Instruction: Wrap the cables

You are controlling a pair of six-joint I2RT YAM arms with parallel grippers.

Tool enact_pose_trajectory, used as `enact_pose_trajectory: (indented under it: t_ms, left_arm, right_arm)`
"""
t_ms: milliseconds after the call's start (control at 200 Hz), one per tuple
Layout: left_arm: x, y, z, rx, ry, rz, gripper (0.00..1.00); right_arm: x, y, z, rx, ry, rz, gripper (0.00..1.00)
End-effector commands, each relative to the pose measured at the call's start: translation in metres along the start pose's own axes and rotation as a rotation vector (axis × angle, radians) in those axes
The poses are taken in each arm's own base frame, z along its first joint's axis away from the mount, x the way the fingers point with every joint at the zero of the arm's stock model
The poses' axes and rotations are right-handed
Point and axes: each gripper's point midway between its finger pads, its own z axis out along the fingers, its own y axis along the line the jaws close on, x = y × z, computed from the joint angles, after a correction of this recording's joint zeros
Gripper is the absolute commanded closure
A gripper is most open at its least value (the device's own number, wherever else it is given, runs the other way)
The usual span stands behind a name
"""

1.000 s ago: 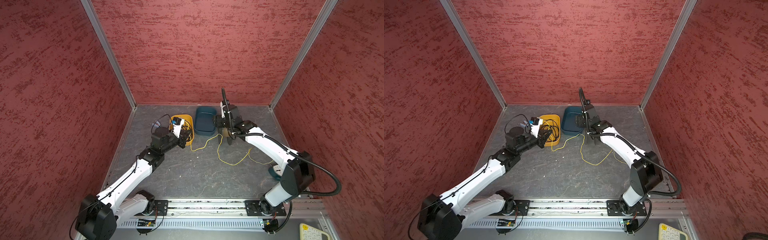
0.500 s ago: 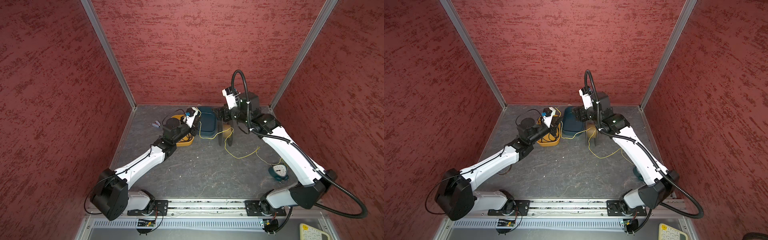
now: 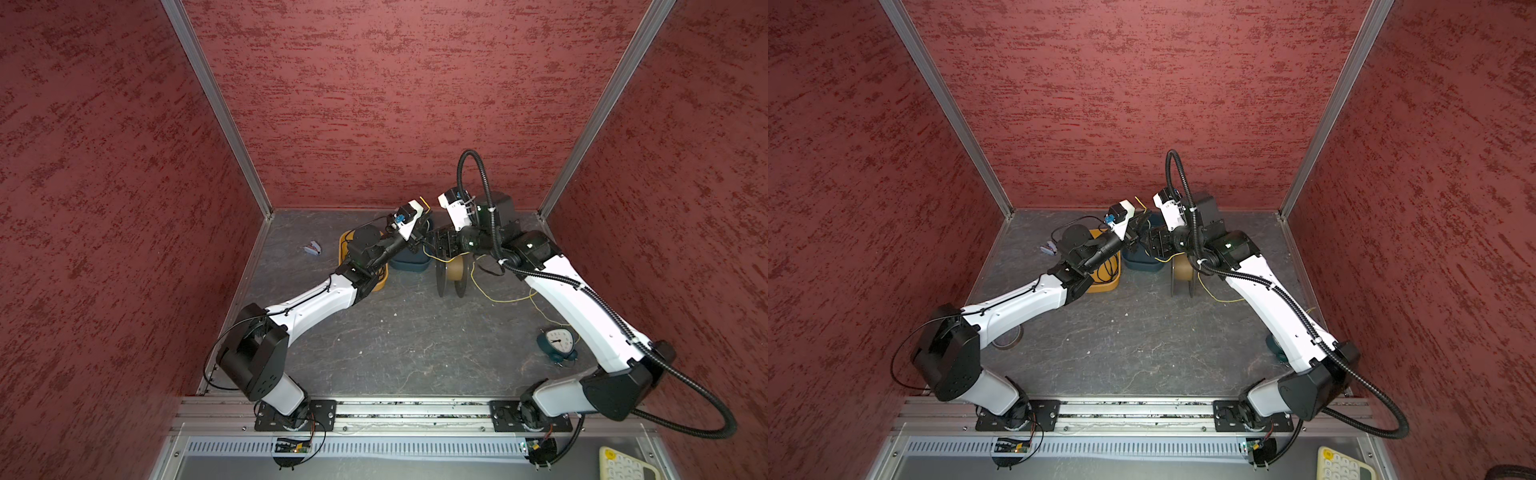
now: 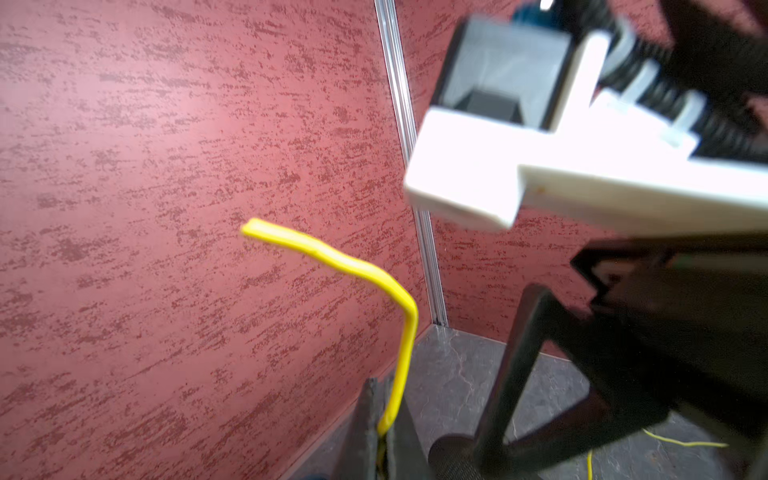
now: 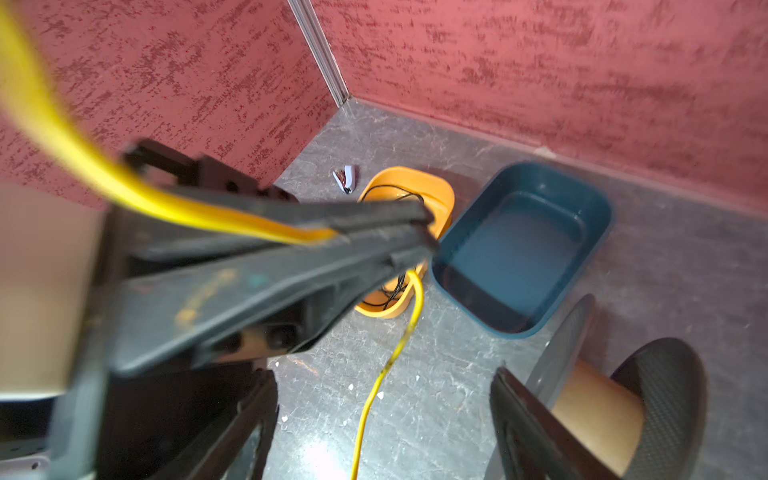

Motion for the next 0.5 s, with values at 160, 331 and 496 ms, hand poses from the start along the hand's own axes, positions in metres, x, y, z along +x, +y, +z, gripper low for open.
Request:
enact_pose_trajectory:
  t_ms: [160, 331, 496]
  left_arm:
    - [-0.036, 0.006, 0.002, -0.036, -0.113, 0.021, 0.94]
    - [-0.047, 0.011, -0.001, -0.052, -0.137, 0.024, 0.95]
    - [-0.052, 0.012, -0.004, -0.059, -0.148, 0.022, 0.95]
  right_arm:
    - [0.009, -0.015, 0.025, 0.020, 0.002, 0.055, 0.24]
    - [0.016, -0.018, 0.035, 0.018, 0.042, 0.041, 0.28]
    - [0.019, -0.031, 0.041, 0.069, 0.051, 0.044, 0.37]
